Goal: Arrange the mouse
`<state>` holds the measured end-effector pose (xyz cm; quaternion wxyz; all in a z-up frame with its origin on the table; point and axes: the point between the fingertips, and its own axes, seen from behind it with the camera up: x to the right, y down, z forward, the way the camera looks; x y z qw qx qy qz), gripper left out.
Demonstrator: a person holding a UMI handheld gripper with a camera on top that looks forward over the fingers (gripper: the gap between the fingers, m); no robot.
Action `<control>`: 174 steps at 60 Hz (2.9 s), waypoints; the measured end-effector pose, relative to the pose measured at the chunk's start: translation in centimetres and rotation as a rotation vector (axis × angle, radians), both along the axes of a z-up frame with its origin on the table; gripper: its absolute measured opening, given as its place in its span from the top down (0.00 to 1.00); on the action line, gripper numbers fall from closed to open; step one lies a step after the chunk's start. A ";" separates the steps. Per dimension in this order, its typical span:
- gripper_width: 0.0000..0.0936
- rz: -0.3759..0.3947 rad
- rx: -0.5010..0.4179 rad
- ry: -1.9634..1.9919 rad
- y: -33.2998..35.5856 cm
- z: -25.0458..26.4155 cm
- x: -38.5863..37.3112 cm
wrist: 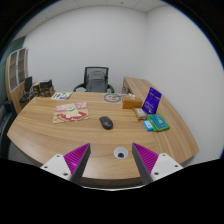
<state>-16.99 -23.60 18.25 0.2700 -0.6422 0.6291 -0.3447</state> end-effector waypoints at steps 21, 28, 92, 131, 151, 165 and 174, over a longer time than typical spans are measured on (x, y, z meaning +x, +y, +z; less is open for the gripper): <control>0.08 0.048 0.031 -0.007 1.6 -5.0 3.2; 0.07 0.054 0.041 -0.025 2.0 -6.7 5.1; 0.07 0.013 0.013 -0.003 -0.6 -19.4 26.2; 0.30 -0.016 0.043 0.021 -0.7 -19.9 32.0; 0.62 -0.026 0.024 0.049 -0.4 -20.1 31.3; 0.68 -0.029 0.032 0.059 -0.3 -18.9 30.8; 0.68 -0.007 0.015 -0.024 0.7 -12.4 31.9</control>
